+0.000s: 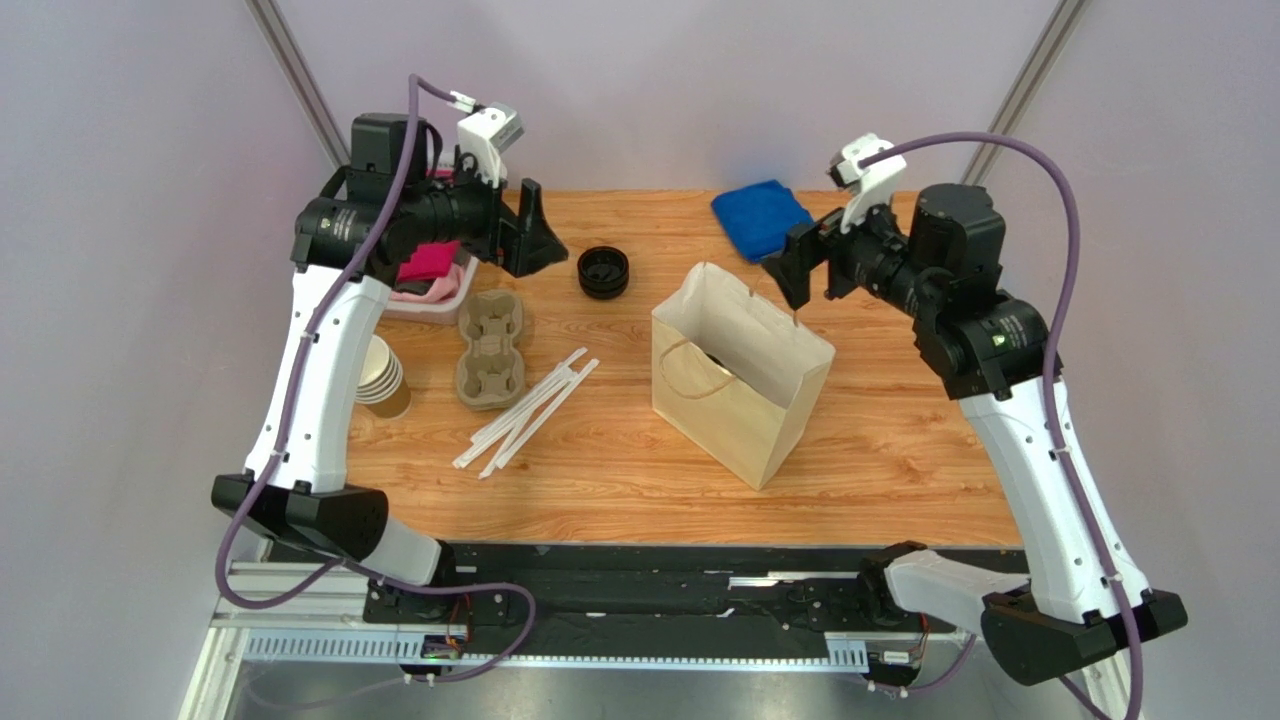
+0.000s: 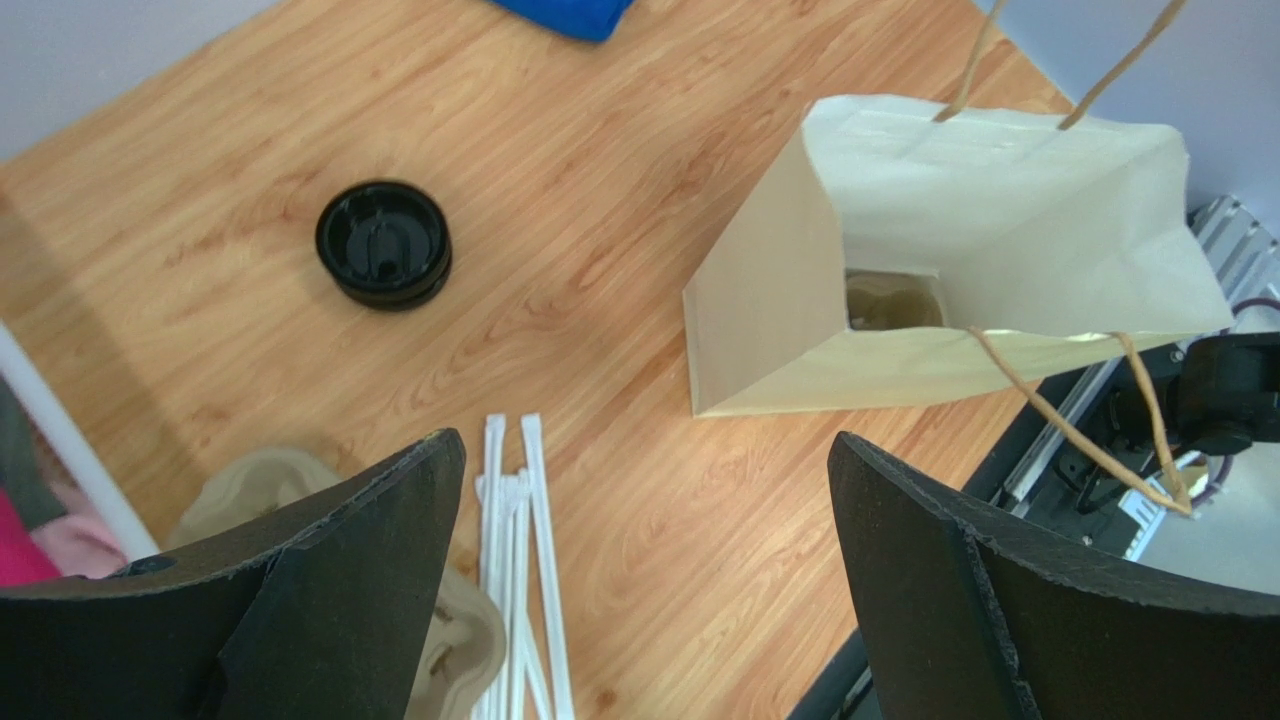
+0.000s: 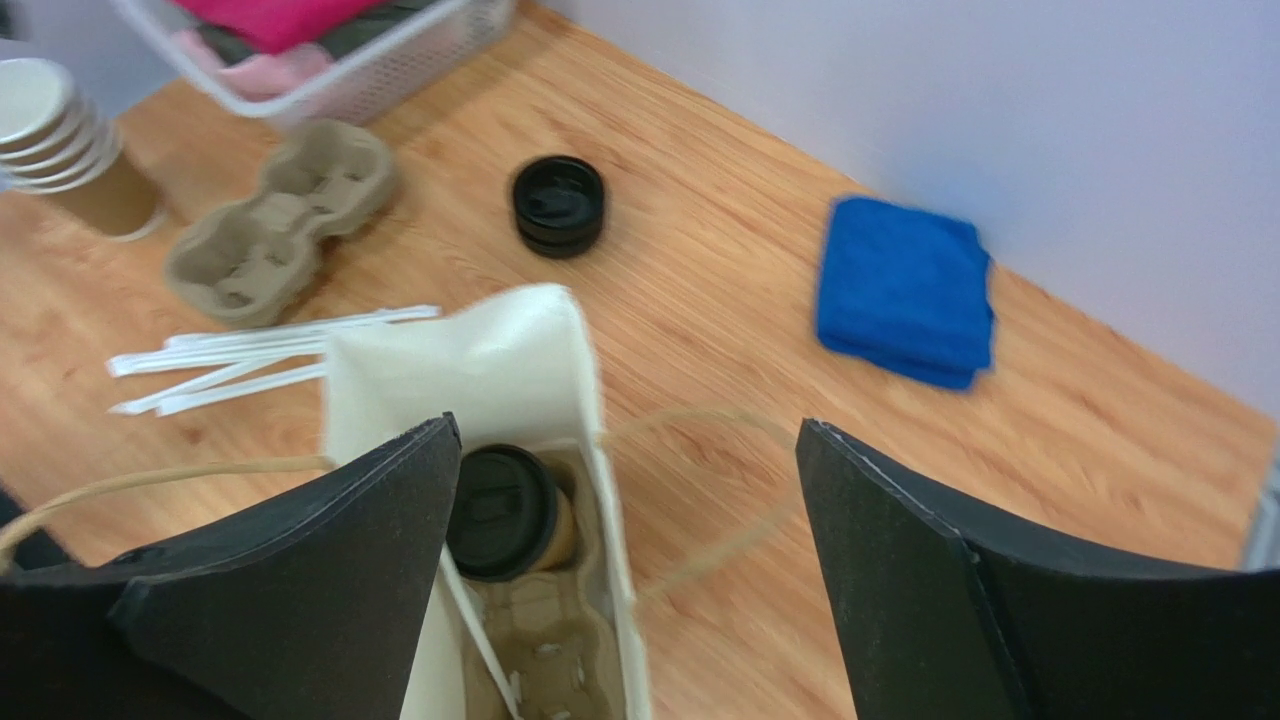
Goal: Pack the takeout coffee
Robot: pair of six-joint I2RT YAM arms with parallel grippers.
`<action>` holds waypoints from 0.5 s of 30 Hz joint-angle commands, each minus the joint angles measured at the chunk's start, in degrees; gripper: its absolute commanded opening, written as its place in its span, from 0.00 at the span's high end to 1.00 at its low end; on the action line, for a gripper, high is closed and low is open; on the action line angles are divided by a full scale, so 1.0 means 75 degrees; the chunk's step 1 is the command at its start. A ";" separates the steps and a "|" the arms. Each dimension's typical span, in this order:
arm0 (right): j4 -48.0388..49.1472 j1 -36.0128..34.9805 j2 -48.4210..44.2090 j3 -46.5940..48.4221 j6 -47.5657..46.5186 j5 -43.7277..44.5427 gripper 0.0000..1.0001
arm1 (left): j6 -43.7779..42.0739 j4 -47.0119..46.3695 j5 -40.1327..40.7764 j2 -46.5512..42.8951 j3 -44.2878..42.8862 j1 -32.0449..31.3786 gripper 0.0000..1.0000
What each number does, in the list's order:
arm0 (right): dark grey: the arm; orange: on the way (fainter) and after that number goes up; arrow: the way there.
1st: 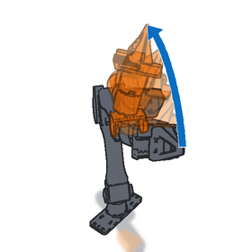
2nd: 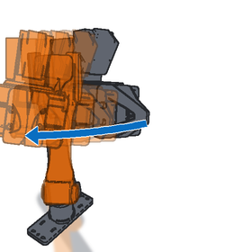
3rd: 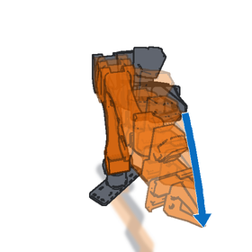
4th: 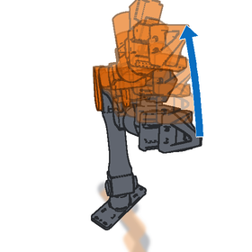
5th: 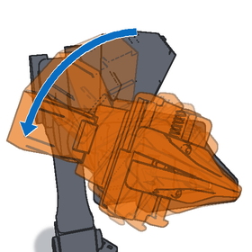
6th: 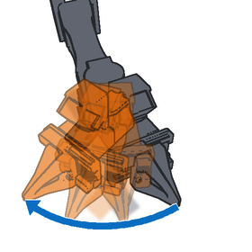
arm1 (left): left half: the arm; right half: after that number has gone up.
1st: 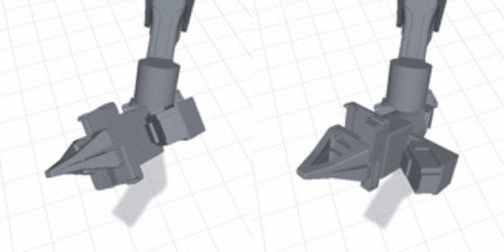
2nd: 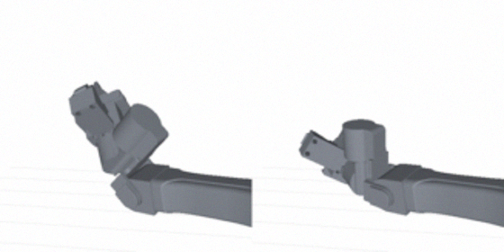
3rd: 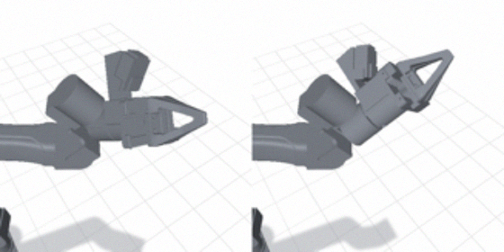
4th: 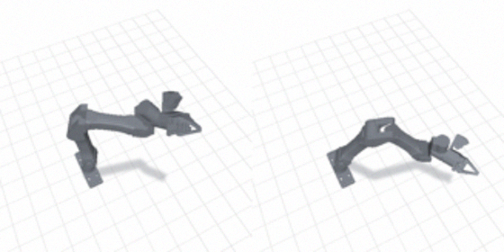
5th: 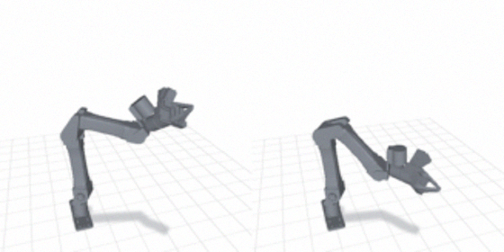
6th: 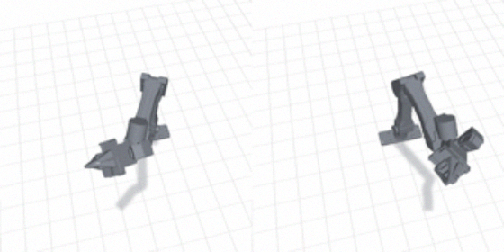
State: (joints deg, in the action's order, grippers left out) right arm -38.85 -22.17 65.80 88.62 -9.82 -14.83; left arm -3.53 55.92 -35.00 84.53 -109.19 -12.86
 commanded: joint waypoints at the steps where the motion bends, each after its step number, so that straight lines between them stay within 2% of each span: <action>1: -0.0690 0.1208 -0.0207 0.0091 0.0700 0.0091 0.10 | -0.0256 0.1365 0.0038 0.0353 -0.0617 0.0647 0.01; 4: -0.0995 0.2204 -0.0476 -0.0410 0.0643 -0.0073 0.09 | -0.0256 0.1812 -0.0032 0.0623 -0.0560 0.1140 0.01; 9: -0.1510 0.3773 -0.0933 -0.1548 0.0221 -0.0307 0.09 | -0.0524 0.2118 0.0799 0.0542 0.0341 0.1504 0.01; 13: -0.1582 0.4397 -0.1214 -0.2615 0.0103 -0.0437 0.09 | -0.0958 0.1418 0.1186 -0.0160 0.2224 0.1504 0.01; 15: -0.1558 0.4561 -0.1367 -0.3201 0.0044 -0.0437 0.09 | -0.1006 0.1240 0.1339 -0.0524 0.2778 0.1504 0.01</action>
State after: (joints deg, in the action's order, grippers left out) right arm -49.01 9.85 57.47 70.26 -7.84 -16.40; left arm -7.73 67.00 -28.14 86.80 -95.18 -1.50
